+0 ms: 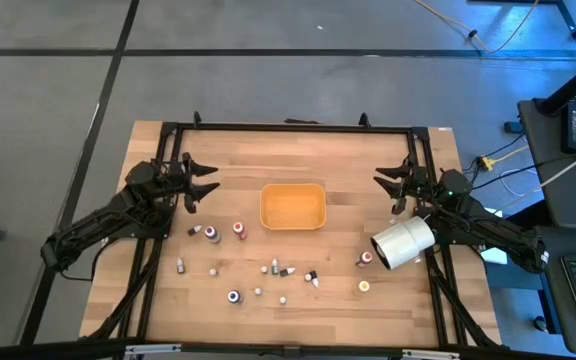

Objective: Pick & Place food coloring
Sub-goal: Put the big orange food coloring bottle into the yellow bin

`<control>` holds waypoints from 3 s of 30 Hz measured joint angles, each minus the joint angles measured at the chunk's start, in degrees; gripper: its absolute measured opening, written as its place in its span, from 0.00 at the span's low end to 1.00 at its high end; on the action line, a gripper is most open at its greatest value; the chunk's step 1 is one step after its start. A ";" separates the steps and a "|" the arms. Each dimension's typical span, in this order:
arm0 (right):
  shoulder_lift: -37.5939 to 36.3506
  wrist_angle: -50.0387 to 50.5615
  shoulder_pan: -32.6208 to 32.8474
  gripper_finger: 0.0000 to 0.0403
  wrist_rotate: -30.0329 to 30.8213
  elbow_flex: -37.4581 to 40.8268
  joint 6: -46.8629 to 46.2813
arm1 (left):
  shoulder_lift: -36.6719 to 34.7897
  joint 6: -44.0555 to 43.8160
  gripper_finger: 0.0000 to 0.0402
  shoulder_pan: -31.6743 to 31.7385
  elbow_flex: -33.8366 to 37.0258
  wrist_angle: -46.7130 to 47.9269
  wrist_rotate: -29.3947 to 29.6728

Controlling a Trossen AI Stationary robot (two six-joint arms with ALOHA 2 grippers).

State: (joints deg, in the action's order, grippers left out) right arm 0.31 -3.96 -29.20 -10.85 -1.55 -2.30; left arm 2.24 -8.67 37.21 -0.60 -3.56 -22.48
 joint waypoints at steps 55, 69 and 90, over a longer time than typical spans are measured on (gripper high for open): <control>0.00 1.99 0.00 0.33 6.52 0.00 -0.07 | 63.79 3.05 0.70 -43.35 -45.33 35.62 26.43; 0.01 2.17 0.01 0.33 6.74 -0.01 -0.05 | 72.09 1.86 0.70 -45.16 -45.33 39.35 27.89; 0.01 2.74 0.01 0.33 6.86 0.01 1.30 | 73.31 1.86 0.29 -45.16 -45.53 39.24 27.72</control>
State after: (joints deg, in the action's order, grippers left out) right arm 0.32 -1.21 -29.19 -3.99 -1.55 -0.99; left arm 75.55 -6.82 -7.94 -46.13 35.68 5.24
